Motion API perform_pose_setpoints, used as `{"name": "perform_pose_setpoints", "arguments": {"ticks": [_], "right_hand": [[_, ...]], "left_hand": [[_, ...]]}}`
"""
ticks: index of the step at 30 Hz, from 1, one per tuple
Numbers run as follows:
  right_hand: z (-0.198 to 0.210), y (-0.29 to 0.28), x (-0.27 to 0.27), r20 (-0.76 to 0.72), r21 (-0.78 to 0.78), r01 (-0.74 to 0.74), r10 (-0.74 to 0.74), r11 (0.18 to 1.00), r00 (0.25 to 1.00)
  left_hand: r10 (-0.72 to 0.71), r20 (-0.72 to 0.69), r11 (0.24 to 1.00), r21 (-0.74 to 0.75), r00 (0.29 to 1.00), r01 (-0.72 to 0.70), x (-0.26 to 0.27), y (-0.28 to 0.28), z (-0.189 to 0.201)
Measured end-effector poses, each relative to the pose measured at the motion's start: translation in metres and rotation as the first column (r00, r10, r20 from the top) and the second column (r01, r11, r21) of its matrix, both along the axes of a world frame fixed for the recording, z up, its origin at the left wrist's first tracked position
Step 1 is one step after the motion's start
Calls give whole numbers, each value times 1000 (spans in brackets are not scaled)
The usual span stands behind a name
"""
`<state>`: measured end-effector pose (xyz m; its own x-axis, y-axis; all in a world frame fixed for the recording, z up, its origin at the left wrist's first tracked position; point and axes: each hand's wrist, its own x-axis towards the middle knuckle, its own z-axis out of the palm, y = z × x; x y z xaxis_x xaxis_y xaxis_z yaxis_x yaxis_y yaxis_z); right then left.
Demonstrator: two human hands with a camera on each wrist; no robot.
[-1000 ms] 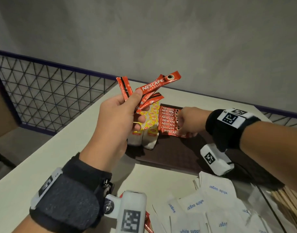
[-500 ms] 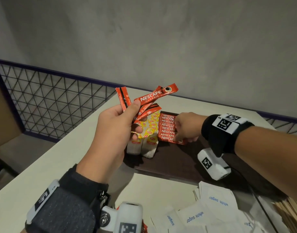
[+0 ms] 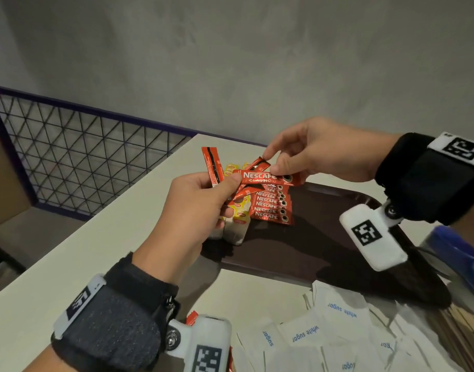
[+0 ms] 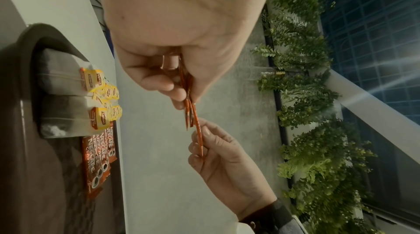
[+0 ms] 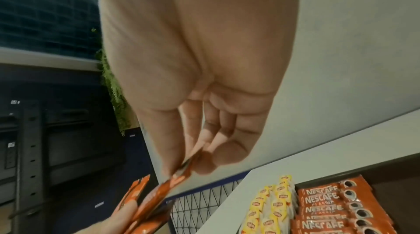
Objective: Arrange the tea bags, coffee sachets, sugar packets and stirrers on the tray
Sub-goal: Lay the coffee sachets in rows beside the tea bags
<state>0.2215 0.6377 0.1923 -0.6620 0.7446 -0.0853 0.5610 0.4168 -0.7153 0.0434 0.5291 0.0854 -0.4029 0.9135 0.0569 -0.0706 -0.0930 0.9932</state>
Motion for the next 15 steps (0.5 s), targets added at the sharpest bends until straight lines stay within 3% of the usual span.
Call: {"name": "perform_pose_setpoints", "arguments": {"ticks": [5,8,11,15], "right_hand": [[-7,3,12,-73,-59,31,-35,998,997],[-30,13,26,-111,-199,147,-171,969,979],[-64,22,34,64,-172,247,-240,954,969],[-86,30,27,260,-52,258,-236,965,936]], "left_hand": [[30,2,1000,0,1000,-30,-1,-1,2],[78,28,997,25,997,-79,-7,-1,4],[108,63,993,49,992,-111,-9,-1,6],[97,37,994,53,995,-99,-5,-1,4]]}}
